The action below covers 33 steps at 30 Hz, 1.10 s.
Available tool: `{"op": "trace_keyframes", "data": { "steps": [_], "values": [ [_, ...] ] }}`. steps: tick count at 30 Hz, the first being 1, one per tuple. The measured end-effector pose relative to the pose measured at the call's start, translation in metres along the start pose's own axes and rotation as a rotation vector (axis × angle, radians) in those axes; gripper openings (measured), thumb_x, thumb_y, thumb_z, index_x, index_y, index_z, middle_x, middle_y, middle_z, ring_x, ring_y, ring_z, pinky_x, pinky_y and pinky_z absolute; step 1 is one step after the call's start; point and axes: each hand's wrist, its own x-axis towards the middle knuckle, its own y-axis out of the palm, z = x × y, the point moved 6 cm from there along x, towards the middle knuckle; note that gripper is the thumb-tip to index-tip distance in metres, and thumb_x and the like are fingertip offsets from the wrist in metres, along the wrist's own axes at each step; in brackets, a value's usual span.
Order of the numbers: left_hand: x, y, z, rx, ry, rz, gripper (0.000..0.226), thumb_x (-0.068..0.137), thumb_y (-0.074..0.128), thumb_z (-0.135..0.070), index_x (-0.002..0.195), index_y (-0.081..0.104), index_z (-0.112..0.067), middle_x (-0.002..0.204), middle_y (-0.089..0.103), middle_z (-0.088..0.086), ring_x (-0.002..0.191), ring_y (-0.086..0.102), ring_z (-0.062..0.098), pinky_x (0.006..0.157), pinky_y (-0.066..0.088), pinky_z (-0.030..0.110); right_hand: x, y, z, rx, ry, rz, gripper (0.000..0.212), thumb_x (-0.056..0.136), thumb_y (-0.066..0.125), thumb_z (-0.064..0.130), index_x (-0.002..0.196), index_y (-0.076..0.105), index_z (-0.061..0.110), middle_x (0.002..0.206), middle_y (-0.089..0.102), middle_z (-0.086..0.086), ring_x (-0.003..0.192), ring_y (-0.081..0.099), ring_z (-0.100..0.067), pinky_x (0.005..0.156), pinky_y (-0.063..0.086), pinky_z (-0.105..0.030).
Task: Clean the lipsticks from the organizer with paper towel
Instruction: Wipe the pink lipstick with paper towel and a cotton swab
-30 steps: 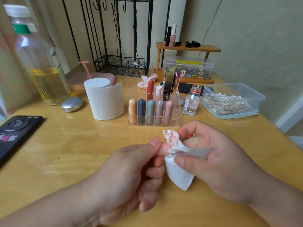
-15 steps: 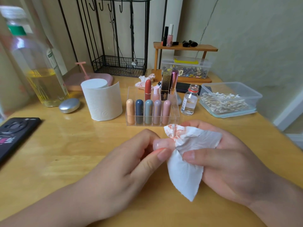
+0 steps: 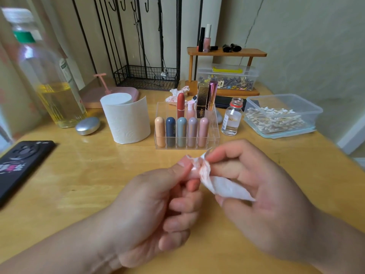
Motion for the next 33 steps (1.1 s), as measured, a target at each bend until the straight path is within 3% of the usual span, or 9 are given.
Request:
{"op": "trace_keyframes", "data": {
  "steps": [2, 3, 8, 13, 16, 20, 24, 30, 33],
  "values": [
    [0.000, -0.003, 0.000, 0.152, 0.094, -0.136, 0.039, 0.092, 0.054, -0.050, 0.079, 0.048, -0.013, 0.061, 0.027, 0.004, 0.042, 0.023, 0.013, 0.033, 0.033, 0.017, 0.001, 0.001, -0.007, 0.135, 0.091, 0.071, 0.045, 0.080, 0.051, -0.010, 0.110, 0.053, 0.023, 0.106, 0.074, -0.006, 0.095, 0.066, -0.039, 0.077, 0.049, -0.056],
    [-0.001, -0.006, -0.001, 0.298, 0.149, -0.187, 0.041, 0.091, 0.054, -0.054, 0.075, 0.049, -0.016, 0.059, 0.029, 0.001, 0.042, 0.024, 0.014, 0.034, 0.033, 0.018, 0.002, -0.002, -0.011, 0.204, 0.139, 0.074, 0.045, 0.076, 0.052, -0.009, 0.110, 0.055, 0.021, 0.105, 0.075, -0.010, 0.096, 0.064, -0.045, 0.077, 0.048, -0.052],
    [-0.015, -0.005, -0.027, 1.345, 0.480, -0.388, 0.040, 0.095, 0.029, -0.065, 0.080, 0.046, -0.033, 0.065, 0.050, -0.016, 0.059, 0.048, 0.005, 0.056, 0.037, 0.021, 0.002, -0.004, -0.020, 0.720, 0.360, 0.129, 0.064, 0.061, 0.060, -0.005, 0.124, 0.053, -0.007, 0.117, 0.062, -0.035, 0.109, 0.060, -0.045, 0.099, 0.044, -0.045],
    [-0.020, 0.010, -0.035, 1.858, 0.669, -0.389, 0.035, 0.103, 0.021, -0.053, 0.099, 0.042, -0.026, 0.059, 0.033, -0.017, 0.053, 0.043, 0.016, 0.046, 0.027, 0.029, 0.004, 0.000, -0.011, 0.926, 0.367, 0.127, 0.070, 0.060, 0.053, -0.009, 0.130, 0.049, -0.015, 0.128, 0.049, -0.045, 0.115, 0.056, -0.047, 0.102, 0.046, -0.044],
    [-0.017, 0.006, -0.031, 1.693, 0.642, -0.365, 0.029, 0.100, 0.026, -0.058, 0.096, 0.040, -0.032, 0.059, 0.040, -0.013, 0.056, 0.046, 0.013, 0.050, 0.033, 0.029, 0.005, -0.005, -0.016, 0.828, 0.327, 0.049, 0.070, 0.058, 0.057, -0.009, 0.128, 0.055, -0.005, 0.112, 0.059, -0.040, 0.102, 0.062, -0.043, 0.092, 0.053, -0.042],
    [-0.002, -0.016, -0.013, 0.811, 0.219, -0.153, 0.044, 0.090, 0.045, -0.063, 0.081, 0.054, -0.020, 0.058, 0.044, -0.001, 0.049, 0.044, 0.019, 0.047, 0.042, 0.030, 0.005, -0.013, -0.018, 0.340, 0.141, 0.005, 0.064, 0.071, 0.054, -0.009, 0.128, 0.054, 0.020, 0.098, 0.072, -0.020, 0.098, 0.064, -0.037, 0.089, 0.044, -0.041],
    [0.003, -0.008, 0.007, 0.132, -0.133, 0.072, 0.063, 0.093, 0.039, -0.065, 0.090, 0.058, -0.005, 0.054, 0.038, 0.011, 0.038, 0.043, 0.018, 0.037, 0.044, 0.024, 0.001, -0.003, -0.013, 0.064, -0.009, 0.054, 0.068, 0.078, 0.045, -0.019, 0.136, 0.037, 0.015, 0.102, 0.076, -0.005, 0.111, 0.061, -0.028, 0.100, 0.040, -0.037],
    [0.000, -0.004, 0.007, 0.050, -0.170, -0.019, 0.041, 0.094, 0.052, -0.055, 0.075, 0.051, -0.018, 0.057, 0.025, -0.001, 0.041, 0.023, 0.010, 0.033, 0.038, 0.017, 0.002, 0.000, -0.015, 0.065, 0.043, 0.064, 0.070, 0.076, 0.047, -0.016, 0.136, 0.042, 0.019, 0.107, 0.075, -0.005, 0.112, 0.063, -0.032, 0.099, 0.047, -0.048],
    [-0.001, -0.003, 0.005, 0.142, -0.082, -0.201, 0.043, 0.094, 0.054, -0.052, 0.071, 0.050, -0.017, 0.057, 0.021, -0.001, 0.040, 0.016, 0.011, 0.031, 0.034, 0.017, 0.005, -0.004, -0.014, 0.198, 0.179, 0.118, 0.062, 0.072, 0.050, -0.007, 0.130, 0.050, 0.015, 0.102, 0.075, -0.014, 0.107, 0.066, -0.031, 0.093, 0.050, -0.036]
  ]
}}
